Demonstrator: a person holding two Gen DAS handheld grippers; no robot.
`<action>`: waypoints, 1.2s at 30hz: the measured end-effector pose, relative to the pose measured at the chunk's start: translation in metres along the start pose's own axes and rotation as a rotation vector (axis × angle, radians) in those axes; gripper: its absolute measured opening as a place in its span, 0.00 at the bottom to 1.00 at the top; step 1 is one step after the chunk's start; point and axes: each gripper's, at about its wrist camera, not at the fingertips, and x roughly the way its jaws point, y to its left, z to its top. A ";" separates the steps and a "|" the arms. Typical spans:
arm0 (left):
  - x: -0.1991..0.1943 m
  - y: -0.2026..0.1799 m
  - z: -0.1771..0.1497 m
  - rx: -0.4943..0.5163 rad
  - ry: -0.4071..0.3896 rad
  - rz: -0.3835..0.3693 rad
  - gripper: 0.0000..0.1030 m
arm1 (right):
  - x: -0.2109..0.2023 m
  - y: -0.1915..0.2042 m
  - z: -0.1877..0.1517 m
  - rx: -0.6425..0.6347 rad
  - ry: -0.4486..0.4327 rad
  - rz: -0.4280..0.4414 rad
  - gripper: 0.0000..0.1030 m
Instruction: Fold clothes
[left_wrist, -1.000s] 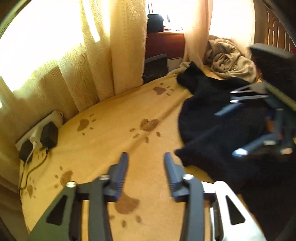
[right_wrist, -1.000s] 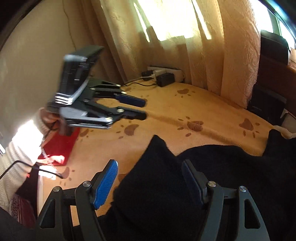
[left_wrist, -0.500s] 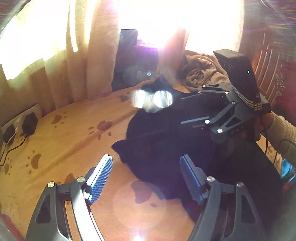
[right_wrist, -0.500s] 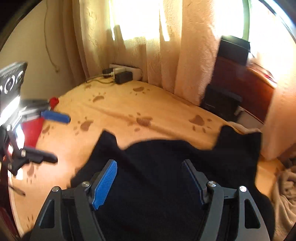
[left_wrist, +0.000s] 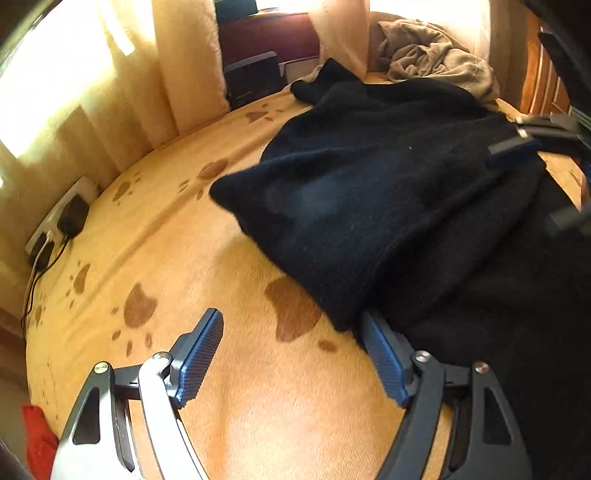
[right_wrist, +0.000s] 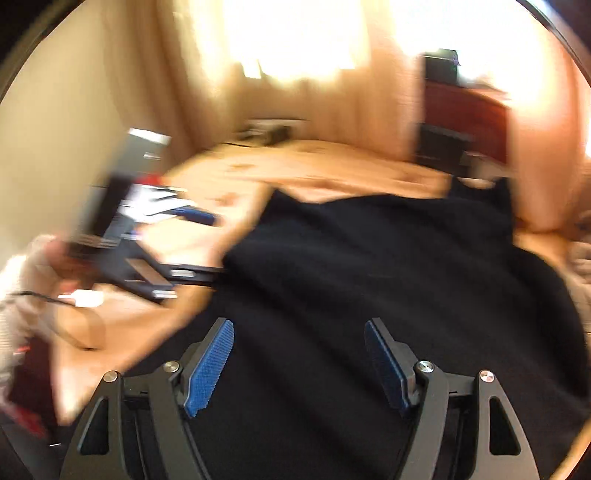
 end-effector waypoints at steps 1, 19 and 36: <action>-0.003 0.000 0.000 -0.002 -0.003 0.006 0.78 | 0.008 0.005 0.001 0.017 0.018 0.098 0.73; 0.034 -0.005 0.061 -0.260 -0.167 -0.104 0.85 | -0.070 -0.151 -0.054 0.398 -0.041 -0.443 0.72; -0.013 -0.055 0.027 -0.114 -0.185 -0.053 0.91 | -0.077 -0.142 -0.070 0.246 -0.025 -0.563 0.66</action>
